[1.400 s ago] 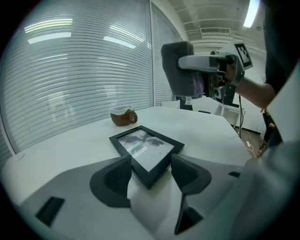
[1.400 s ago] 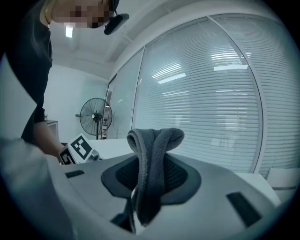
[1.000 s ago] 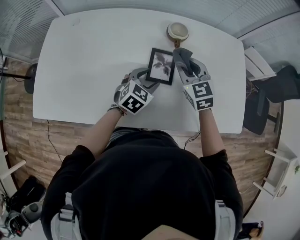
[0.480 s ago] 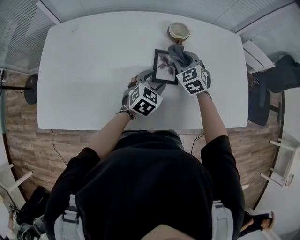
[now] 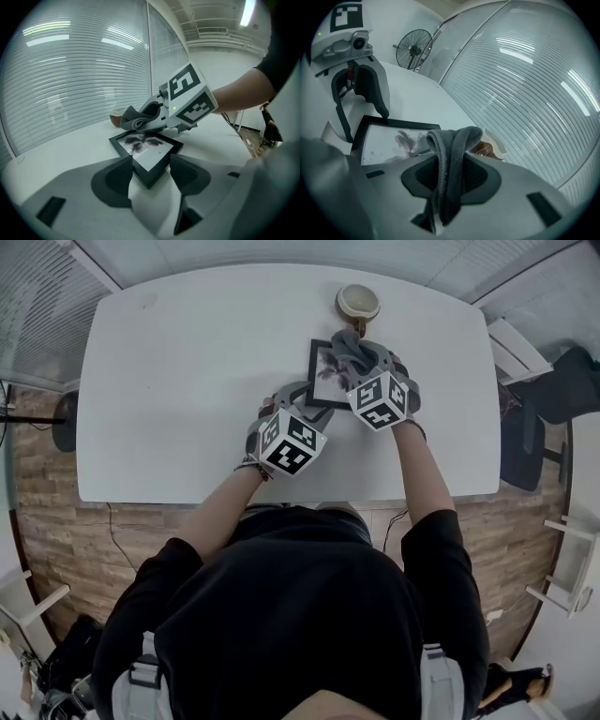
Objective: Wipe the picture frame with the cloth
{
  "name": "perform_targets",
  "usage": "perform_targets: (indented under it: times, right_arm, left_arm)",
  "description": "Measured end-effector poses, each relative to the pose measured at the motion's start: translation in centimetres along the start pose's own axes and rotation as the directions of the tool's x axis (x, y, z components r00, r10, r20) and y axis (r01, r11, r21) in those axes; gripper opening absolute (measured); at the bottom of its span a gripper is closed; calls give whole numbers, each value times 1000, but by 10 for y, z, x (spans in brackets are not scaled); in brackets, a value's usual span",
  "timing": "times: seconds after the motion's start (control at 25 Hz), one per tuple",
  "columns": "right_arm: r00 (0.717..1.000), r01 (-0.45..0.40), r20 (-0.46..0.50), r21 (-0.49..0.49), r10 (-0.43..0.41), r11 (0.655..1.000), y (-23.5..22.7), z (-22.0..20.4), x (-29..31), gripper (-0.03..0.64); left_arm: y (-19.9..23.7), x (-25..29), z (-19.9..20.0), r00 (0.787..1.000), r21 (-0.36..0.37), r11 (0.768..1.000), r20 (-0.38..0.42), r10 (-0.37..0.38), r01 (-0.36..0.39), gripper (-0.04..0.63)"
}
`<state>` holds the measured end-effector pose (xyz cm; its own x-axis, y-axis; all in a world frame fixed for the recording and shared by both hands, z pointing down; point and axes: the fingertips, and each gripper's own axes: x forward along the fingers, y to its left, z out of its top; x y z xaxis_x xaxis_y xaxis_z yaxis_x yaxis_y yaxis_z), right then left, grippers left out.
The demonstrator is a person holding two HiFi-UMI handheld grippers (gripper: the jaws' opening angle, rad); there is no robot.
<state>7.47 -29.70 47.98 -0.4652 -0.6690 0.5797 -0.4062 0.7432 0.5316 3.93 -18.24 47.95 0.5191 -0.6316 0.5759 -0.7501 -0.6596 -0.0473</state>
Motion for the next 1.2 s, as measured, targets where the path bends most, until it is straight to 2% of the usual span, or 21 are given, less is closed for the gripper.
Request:
perform_targets:
  times: [0.16,0.36,1.2]
  right_arm:
    - [999,-24,39,98,20,995,3,2,-3,107]
    - [997,-54,59,80,49,995,7,2,-9,107]
    - [987,-117,134,232,87,966,32,-3,-42,107]
  left_arm:
    - [1,-2,-3,1000,-1,1000,-6,0,0,261]
    - [2,-2,-1,1000,-2,1000,-4,6,-6,261]
    - [2,-2,-2,1000,-2,1000,-2,4,-4,261]
